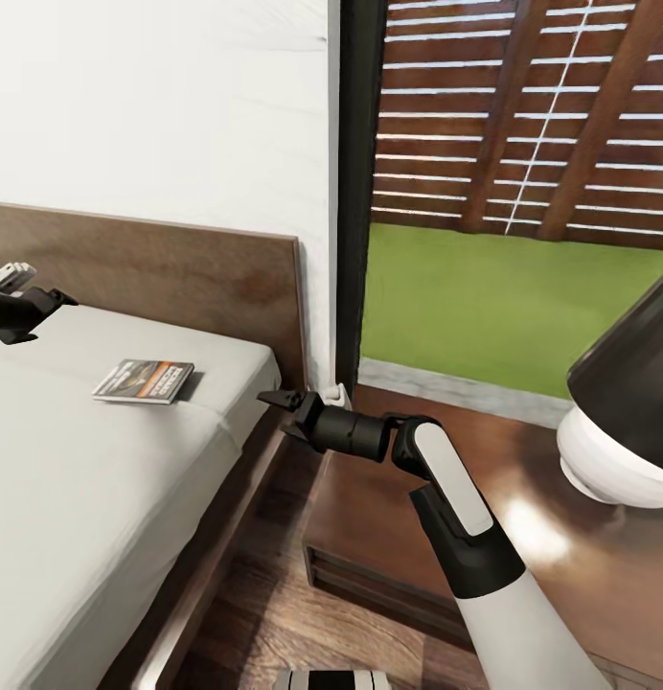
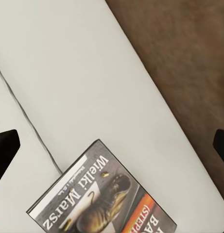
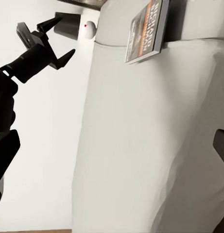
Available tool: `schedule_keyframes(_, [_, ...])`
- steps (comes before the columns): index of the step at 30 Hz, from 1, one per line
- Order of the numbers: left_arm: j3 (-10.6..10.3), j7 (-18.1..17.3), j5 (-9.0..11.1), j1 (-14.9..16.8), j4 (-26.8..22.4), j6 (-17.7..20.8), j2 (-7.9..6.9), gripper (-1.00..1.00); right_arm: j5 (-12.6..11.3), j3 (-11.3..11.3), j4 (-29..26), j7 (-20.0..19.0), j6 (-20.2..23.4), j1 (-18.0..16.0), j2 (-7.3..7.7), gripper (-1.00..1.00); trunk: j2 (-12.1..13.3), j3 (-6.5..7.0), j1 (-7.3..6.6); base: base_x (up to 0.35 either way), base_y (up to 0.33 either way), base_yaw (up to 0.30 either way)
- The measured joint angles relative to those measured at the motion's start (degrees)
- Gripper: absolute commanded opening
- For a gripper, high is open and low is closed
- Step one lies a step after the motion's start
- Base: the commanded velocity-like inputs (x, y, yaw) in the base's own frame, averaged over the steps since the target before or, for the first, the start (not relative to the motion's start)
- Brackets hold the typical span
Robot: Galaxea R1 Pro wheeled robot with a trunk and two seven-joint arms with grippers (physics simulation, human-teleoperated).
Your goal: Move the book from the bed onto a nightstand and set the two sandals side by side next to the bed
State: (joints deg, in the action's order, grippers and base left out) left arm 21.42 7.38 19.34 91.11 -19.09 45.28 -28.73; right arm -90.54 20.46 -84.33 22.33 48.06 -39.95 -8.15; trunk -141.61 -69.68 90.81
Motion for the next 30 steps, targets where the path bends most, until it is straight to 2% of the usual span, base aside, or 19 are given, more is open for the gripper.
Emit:
schedule_keyframes(18, [0.0, -0.4, 0.0, 0.0, -1.9, 0.6, 0.07, 1.00, 0.1, -0.4, 0.0, 0.0, 0.0, 0.0, 0.00, 1.00, 0.0, -0.22, 0.00, 0.000, 0.000, 0.000])
schedule_keyframes(22, [0.0, -0.3, -0.1, 0.0, -1.9, 1.1, 0.00, 1.00, 0.0, -0.4, 0.0, 0.0, 0.0, 0.0, 0.00, 1.00, 1.6, 0.50, -0.88, 0.000, 0.000, 0.000])
schedule_keyframes(30, [0.0, -0.2, -0.1, 0.0, -1.9, 5.0, -0.05, 1.00, 0.0, -0.6, 0.0, 0.0, 0.0, 0.0, 0.00, 1.00, 4.8, 1.93, -2.63, 0.000, 0.000, 0.000])
